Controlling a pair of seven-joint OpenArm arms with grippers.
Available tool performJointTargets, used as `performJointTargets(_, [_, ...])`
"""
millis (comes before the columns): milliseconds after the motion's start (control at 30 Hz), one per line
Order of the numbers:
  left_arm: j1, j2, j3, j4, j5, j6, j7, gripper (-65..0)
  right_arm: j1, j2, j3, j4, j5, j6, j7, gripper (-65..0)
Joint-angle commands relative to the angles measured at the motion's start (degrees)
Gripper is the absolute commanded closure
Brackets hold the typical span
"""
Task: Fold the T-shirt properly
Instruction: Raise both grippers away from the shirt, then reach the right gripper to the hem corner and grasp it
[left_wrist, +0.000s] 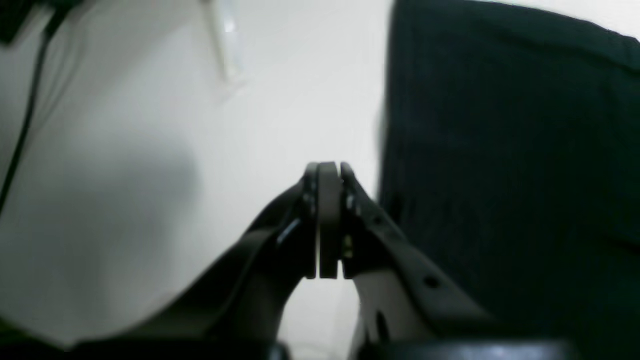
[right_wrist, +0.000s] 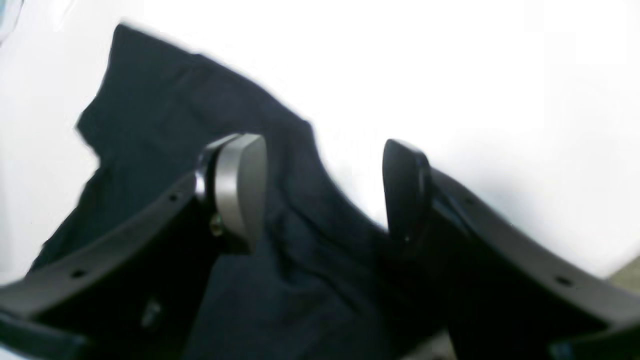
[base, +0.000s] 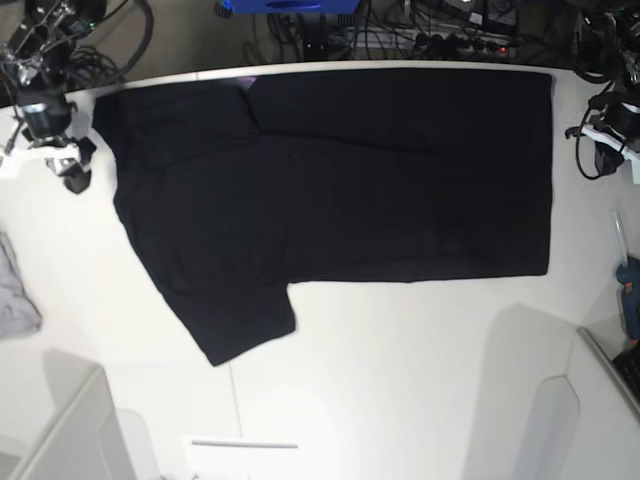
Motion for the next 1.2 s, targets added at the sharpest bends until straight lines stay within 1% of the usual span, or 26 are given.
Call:
performJointTargets(0, [-0.20, -1.16, -0.46, 0.65, 1.62, 0.42, -1.04, 0.0, 1.56, 0.87, 0.31, 1.11, 0.65, 0.41, 0.41, -34.8])
performJointTargets(100, [-2.31, -0.98, 1.92, 0.65, 4.52, 0.16, -1.04, 0.0, 5.78, 0.87, 0.23, 0.94, 0.65, 0.41, -2.32, -34.8])
performJointTargets(167, [-3.63, -0.98, 3.41, 0.65, 4.87, 0.16, -1.04, 0.0, 8.94, 1.05, 0.14, -0.56, 0.56, 0.41, -4.08, -34.8])
performJointTargets(267, [-5.83, -1.07, 6.40, 0.57, 5.13, 0.16, -1.04, 0.0, 13.08, 3.69, -1.71, -5.22, 0.56, 0.32, -5.75, -34.8])
performJointTargets(433, [-8.91, -1.16, 8.68, 0.57, 5.22, 0.16, -1.04, 0.0, 17.65, 8.26, -7.42, -11.99, 0.56, 0.32, -5.48, -34.7])
performJointTargets(500, [-10.67, -1.24, 8.68, -0.40, 5.22, 0.16, -1.04, 0.0, 20.37, 10.10, -10.24, -15.33, 0.56, 0.32, -4.34, -34.7])
performJointTargets(600, [-12.86, -1.51, 8.68, -3.57, 5.31, 0.16, -1.04, 0.0, 24.15, 13.71, -15.77, -22.36, 0.56, 0.32, -1.88, -34.7])
performJointTargets(667, [-13.92, -2.83, 8.86, -6.12, 5.31, 0.16, -0.95, 0.0, 26.79, 15.55, -19.73, -27.02, 0.65, 0.32, 0.06, -34.7])
performJointTargets(767, [-14.18, -5.29, 10.97, -9.81, 5.22, 0.16, -1.04, 0.0, 30.92, 18.28, -25.88, -33.61, 0.65, 0.41, 3.22, -34.7])
performJointTargets(900, [-14.45, -6.08, 11.67, -11.92, 5.13, 0.16, -1.13, 0.0, 37.52, 20.30, -33.36, -43.02, 0.65, 0.58, 7.00, -34.8])
performJointTargets(967, [-14.45, -6.08, 11.59, -12.18, 5.13, 0.16, -1.22, 0.0, 40.59, 20.65, -36.61, -48.12, 0.83, 0.67, 8.85, -35.3])
performJointTargets(1000, [-14.45, -6.08, 11.59, -12.18, 5.13, 0.16, -1.22, 0.0, 41.91, 20.65, -37.75, -50.14, 0.83, 1.20, 9.46, -35.3])
performJointTargets(1133, [-14.36, -6.08, 11.32, -12.18, 5.13, 0.16, -1.13, 0.0, 47.36, 20.39, -41.09, -59.46, 0.74, 7.62, 11.84, -35.3])
performJointTargets(1167, [-14.36, -6.08, 11.32, -12.18, 5.13, 0.16, -1.13, 0.0, 48.68, 20.39, -42.24, -62.10, 0.74, 8.14, 12.63, -35.3])
